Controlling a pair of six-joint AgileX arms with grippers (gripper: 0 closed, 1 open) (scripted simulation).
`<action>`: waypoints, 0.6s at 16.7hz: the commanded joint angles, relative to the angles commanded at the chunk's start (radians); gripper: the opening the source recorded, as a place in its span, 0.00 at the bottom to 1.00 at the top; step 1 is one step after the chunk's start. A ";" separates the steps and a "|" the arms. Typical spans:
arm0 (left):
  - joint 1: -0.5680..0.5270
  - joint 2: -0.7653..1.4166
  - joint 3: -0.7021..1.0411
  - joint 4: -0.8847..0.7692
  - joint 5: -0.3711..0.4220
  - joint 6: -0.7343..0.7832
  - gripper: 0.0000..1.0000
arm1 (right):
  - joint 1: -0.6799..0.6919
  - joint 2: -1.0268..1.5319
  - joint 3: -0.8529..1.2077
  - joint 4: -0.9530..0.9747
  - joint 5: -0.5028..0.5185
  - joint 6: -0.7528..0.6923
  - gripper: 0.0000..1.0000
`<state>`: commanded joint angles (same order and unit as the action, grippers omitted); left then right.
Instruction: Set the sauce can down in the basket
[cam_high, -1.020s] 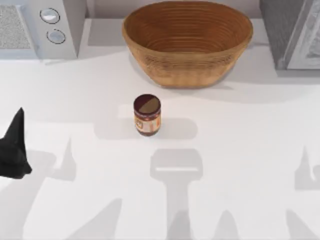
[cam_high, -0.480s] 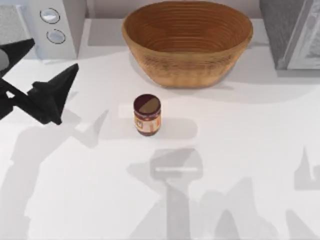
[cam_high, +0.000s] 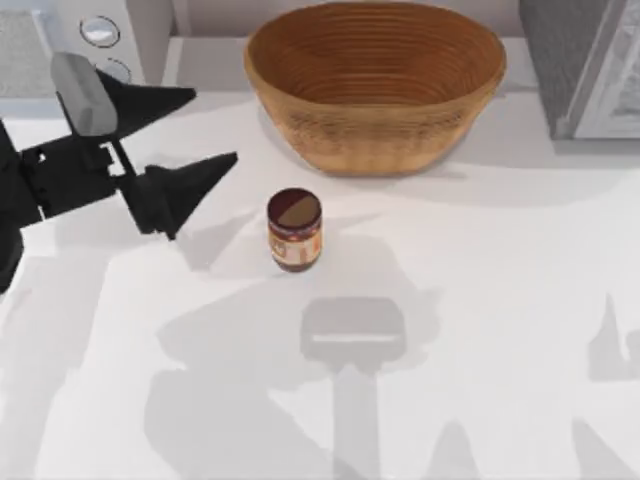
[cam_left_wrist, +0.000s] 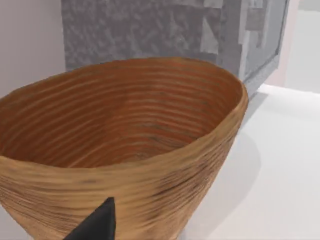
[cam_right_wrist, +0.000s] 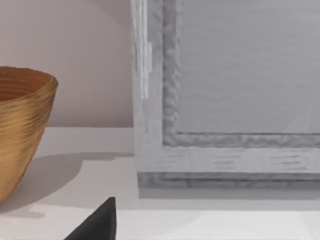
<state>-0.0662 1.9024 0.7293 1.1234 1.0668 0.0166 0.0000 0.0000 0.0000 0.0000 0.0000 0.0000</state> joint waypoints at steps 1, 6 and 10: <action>-0.003 0.089 0.036 0.053 0.047 0.003 1.00 | 0.000 0.000 0.000 0.000 0.000 0.000 1.00; -0.015 0.456 0.184 0.274 0.238 0.019 1.00 | 0.000 0.000 0.000 0.000 0.000 0.000 1.00; -0.020 0.609 0.247 0.368 0.317 0.026 1.00 | 0.000 0.000 0.000 0.000 0.000 0.000 1.00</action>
<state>-0.0861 2.5113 0.9762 1.4916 1.3834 0.0428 0.0000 0.0000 0.0000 0.0000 0.0000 0.0000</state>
